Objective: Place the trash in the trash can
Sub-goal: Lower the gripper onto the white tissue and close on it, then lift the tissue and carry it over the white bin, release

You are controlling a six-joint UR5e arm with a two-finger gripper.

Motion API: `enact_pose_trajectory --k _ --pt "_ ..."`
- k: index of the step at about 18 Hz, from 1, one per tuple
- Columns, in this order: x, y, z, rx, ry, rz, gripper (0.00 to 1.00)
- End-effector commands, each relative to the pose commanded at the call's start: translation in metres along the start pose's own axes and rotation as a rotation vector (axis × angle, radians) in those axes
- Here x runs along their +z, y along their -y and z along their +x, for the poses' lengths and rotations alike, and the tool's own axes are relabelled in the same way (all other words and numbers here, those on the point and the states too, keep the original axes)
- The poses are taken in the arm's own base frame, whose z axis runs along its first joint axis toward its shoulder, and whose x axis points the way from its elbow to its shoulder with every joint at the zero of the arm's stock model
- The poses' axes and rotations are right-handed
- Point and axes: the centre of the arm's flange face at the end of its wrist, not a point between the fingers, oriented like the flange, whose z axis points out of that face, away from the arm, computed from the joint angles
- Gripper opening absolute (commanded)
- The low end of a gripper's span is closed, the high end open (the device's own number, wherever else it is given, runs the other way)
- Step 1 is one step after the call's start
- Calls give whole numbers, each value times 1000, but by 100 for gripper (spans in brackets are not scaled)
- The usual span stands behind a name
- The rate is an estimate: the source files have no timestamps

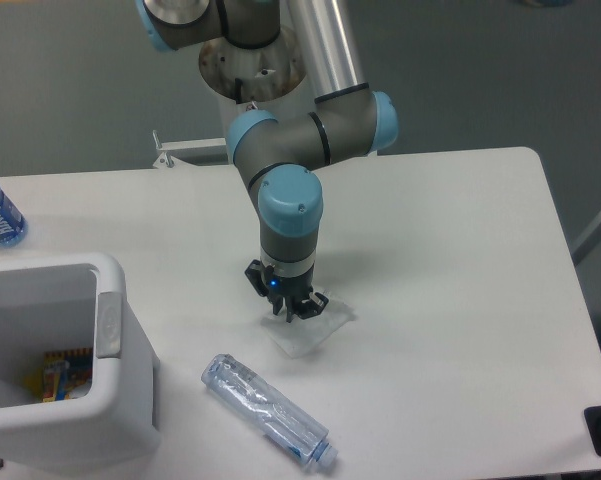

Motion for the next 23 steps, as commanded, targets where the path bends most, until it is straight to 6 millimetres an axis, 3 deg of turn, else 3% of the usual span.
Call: enact_pose_trajectory --k 4,9,14,23 --pt "-8 2 -5 -3 11 14 0" --pt "-52 -2 -22 -54 69 70 0" --pt "-118 20 -31 -211 45 293 0" --pt "-287 79 -52 -563 49 645 0"
